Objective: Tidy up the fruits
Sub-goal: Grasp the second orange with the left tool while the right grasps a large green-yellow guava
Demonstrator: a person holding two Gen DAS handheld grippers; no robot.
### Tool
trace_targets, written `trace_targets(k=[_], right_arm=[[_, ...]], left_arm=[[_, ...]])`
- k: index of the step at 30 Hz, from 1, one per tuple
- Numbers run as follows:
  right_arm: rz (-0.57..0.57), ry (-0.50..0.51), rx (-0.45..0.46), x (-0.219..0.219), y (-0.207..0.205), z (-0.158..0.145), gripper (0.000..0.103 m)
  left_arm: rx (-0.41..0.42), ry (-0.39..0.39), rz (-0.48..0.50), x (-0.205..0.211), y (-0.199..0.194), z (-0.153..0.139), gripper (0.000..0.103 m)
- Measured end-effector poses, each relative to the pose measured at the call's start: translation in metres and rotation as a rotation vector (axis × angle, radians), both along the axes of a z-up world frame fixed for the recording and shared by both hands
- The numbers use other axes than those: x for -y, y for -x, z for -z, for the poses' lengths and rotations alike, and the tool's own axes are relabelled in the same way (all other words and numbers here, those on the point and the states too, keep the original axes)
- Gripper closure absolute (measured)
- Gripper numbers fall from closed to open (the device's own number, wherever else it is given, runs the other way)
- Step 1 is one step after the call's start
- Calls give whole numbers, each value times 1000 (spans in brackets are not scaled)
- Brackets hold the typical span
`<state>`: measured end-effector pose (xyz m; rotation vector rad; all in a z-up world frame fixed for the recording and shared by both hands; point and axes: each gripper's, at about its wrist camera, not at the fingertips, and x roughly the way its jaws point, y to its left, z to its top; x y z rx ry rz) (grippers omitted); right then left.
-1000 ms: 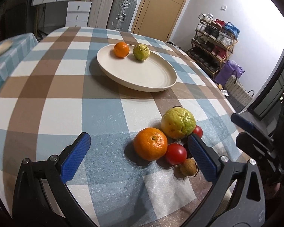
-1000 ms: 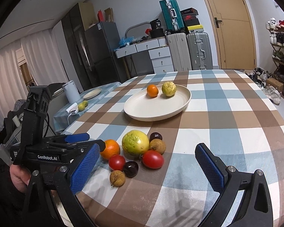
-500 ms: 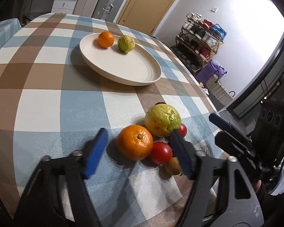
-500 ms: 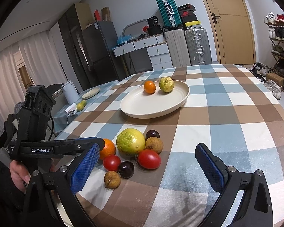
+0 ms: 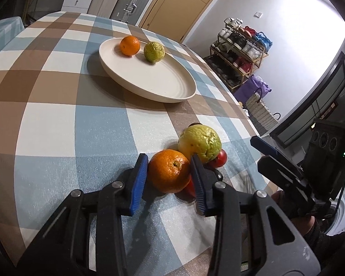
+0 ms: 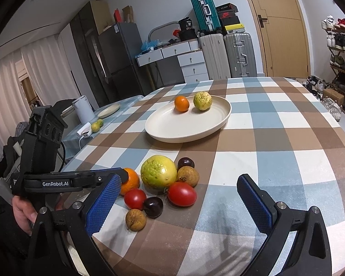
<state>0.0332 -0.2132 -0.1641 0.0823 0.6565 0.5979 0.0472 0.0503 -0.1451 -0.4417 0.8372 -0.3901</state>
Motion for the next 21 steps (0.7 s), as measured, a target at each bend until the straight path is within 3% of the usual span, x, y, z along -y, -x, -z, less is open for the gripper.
trace_targets(k=[21], right_arm=[[-95,141,-36,-52,-27,1,0]], left_arm=[[70,88,-61,-49,8,-26,68]])
